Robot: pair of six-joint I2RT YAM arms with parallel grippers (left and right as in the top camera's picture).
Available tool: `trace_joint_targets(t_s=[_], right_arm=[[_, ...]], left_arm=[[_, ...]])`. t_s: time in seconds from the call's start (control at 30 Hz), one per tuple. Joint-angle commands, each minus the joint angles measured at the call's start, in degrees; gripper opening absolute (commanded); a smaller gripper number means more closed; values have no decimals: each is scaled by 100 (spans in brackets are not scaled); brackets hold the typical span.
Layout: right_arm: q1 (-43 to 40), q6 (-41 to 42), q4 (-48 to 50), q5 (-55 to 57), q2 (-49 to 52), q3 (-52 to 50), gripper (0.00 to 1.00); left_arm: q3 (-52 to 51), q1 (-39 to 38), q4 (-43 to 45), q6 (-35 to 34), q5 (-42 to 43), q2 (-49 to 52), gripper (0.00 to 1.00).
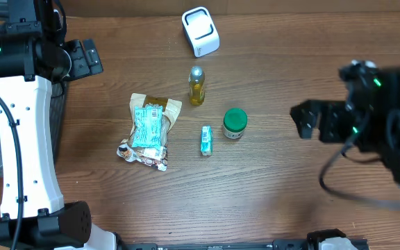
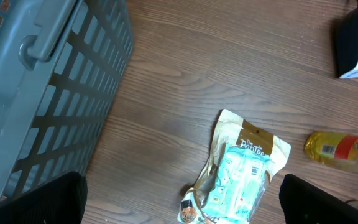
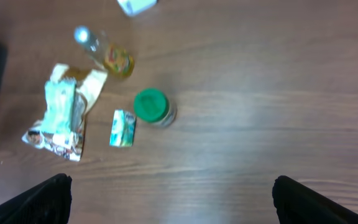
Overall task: Scan the item barcode
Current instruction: 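Reach the right gripper forward and down onto the green-lidded jar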
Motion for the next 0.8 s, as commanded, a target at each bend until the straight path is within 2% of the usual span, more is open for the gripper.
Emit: trace_joint_targets(t_s=[0.0,0.23,0.3,0.5,0.63,0.77], right_arm=[[-22,4,-11,-492,459,133,100],[-7,7,-13,-1537,1519,133,100],[39,76,-33,-1513,1799,131,100],[389,1213,83,-664,2474,24,100],[901,1987,262,181,2986,13,100],[1252,2277,426,481,3333,13,100]], left_arm=[[9,0,4,26,-28,31,100],[9,0,4,26,-28,31,100],[9,0,4,26,-28,31,100],[9,0,4,26,-28,31,100],[9,0,4,26,-28,31,100],[9,0,4,26,-28,31,100]])
